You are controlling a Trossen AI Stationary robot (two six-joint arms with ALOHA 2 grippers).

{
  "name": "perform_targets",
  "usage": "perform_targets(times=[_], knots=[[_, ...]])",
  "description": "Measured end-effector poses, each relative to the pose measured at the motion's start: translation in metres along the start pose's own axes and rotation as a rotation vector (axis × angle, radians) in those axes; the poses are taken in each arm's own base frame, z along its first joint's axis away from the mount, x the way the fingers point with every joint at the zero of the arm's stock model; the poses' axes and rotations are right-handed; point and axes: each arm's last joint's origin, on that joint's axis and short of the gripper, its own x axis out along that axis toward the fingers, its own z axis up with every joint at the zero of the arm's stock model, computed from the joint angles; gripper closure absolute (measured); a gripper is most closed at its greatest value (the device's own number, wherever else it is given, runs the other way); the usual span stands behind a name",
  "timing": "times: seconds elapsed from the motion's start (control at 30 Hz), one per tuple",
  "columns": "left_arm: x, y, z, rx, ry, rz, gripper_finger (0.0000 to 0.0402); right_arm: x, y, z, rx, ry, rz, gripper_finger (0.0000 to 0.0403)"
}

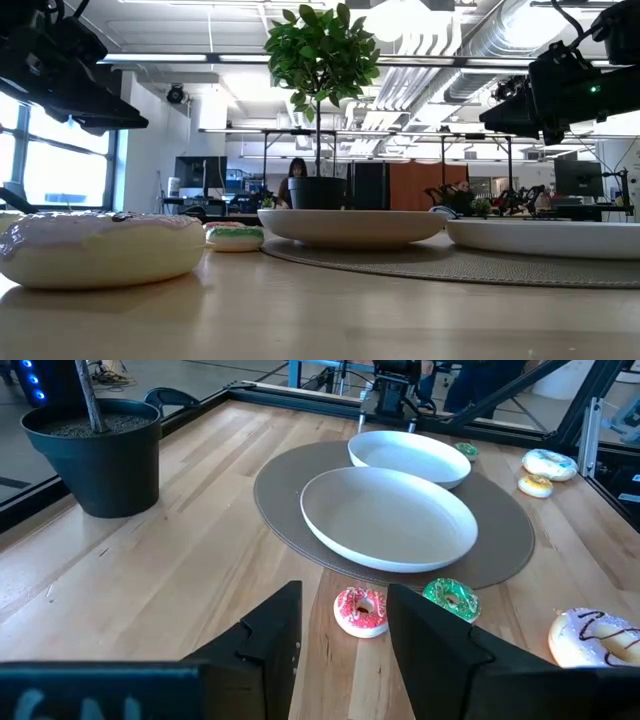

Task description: Pick & Place donuts

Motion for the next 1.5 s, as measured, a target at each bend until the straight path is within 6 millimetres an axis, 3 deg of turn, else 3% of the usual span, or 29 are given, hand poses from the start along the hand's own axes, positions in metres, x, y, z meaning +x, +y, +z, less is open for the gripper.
perform_targets(times=[0.17, 0.4, 1.0, 1.27, 1.5], knots=[[0.0, 0.0, 0.0, 0.0, 0.0, 0.0, 0.0254, 0.0, 0.0, 0.003, -0.067, -0.029, -0.026, 0.0229], [0.0, 0.0, 0.0, 0.0, 0.0, 0.0, 0.0254, 0.0, 0.001, 0.008, 0.083, -0.084, 0.012, 0.0232], [0.0, 0.0, 0.0, -0.001, -0.003, -0.001, 0.0254, 0.0, 0.001, 0.009, -0.018, -0.098, -0.015, 0.0234], [0.0, -0.001, 0.007, -0.032, -0.066, -0.02, 0.0254, 0.0, 0.003, 0.009, -0.025, -0.089, 0.068, 0.0234], [0.0, 0.0, 0.008, -0.136, -0.086, 0.028, 0.0254, -0.002, -0.004, 0.016, -0.053, -0.177, -0.206, 0.0233]])
